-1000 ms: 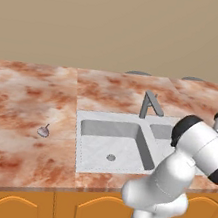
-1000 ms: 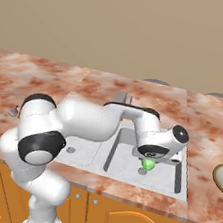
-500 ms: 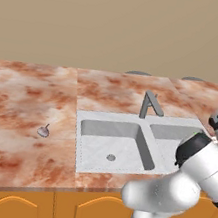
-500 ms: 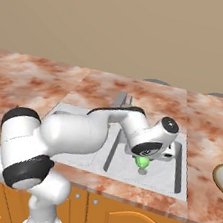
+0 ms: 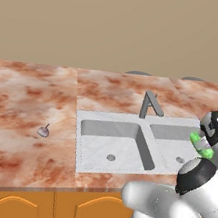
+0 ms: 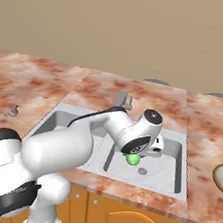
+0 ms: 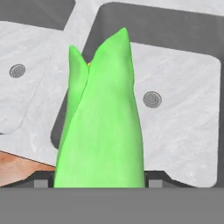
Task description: Remove the corn and garlic from the sink. Then move the bowl and cup from the counter to the sink for washing.
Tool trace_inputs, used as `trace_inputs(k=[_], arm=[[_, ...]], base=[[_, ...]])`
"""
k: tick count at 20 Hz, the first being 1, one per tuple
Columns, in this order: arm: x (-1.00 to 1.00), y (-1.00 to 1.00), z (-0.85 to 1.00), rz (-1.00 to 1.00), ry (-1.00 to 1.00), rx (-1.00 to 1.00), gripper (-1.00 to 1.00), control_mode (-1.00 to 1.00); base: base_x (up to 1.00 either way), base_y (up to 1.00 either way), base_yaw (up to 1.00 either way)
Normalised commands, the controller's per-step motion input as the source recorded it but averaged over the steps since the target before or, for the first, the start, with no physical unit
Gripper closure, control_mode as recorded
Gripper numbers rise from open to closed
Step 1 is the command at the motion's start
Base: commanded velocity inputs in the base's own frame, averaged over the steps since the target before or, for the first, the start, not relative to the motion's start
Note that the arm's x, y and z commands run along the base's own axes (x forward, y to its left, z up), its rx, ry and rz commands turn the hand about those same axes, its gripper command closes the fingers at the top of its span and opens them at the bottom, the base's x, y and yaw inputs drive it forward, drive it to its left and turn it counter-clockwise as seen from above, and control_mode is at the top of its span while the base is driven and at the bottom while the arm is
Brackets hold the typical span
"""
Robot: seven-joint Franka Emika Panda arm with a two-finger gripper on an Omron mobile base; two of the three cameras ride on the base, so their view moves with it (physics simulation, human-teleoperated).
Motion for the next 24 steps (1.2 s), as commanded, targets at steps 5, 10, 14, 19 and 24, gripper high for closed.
trace_inputs(k=[5, 10, 14, 19, 24], arm=[[-0.05, 0.39, 0.11, 0.0, 0.0, -0.08, 1.0, -1.0], [-0.1, 0.4, 0.09, 0.0, 0.02, -0.05, 1.0, -1.0], [-0.1, 0.39, 0.11, 0.0, 0.06, -0.01, 1.0, -1.0], [-0.07, 0.4, 0.13, 0.0, 0.05, 0.0, 1.0, -1.0], [-0.03, 0.35, 0.16, 0.0, 0.02, 0.0, 1.0, -1.0]], base=[[0.0, 0.0, 0.0], [0.0, 0.0, 0.0], [0.0, 0.0, 0.0], [0.0, 0.0, 0.0], [0.0, 0.0, 0.0]])
